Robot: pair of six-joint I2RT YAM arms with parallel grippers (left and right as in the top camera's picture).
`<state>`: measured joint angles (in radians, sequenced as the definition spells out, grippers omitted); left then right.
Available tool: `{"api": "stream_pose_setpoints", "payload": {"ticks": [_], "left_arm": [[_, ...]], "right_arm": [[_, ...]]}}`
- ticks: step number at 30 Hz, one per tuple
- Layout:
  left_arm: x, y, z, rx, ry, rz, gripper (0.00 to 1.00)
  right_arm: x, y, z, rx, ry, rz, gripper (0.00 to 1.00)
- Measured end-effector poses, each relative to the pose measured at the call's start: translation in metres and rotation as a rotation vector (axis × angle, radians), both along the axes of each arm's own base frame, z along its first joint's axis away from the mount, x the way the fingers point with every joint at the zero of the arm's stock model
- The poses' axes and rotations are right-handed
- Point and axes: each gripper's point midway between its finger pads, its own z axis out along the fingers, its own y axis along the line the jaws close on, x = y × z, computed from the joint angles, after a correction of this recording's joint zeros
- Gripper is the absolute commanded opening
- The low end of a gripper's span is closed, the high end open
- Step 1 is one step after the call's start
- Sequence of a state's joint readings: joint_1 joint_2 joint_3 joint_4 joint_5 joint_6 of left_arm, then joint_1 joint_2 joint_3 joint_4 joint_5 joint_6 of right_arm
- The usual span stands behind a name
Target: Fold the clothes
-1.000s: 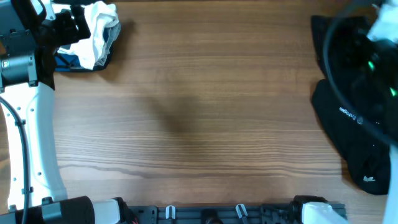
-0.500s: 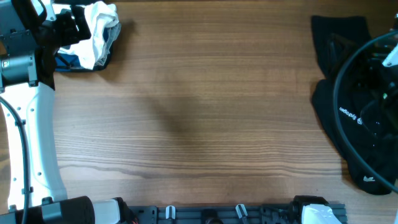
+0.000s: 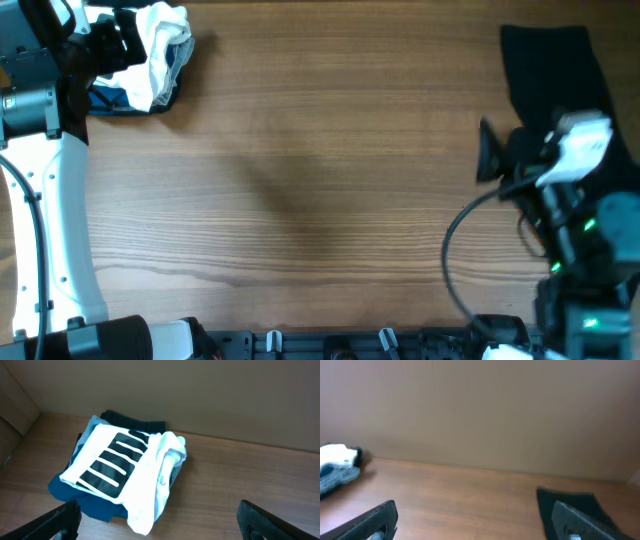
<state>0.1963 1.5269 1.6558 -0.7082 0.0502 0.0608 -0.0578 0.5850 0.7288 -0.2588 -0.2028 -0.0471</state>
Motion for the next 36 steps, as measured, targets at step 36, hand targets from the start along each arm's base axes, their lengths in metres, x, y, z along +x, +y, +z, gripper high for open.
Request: {"api": "stream_pose_setpoints", "payload": {"ticks": [36], "left_arm": [[0.000, 0.000, -0.001, -0.001, 0.004, 0.000, 1.00]], "right_arm": [[-0.034, 0.032, -0.153, 0.107, -0.085, 0.092, 1.00]]}}
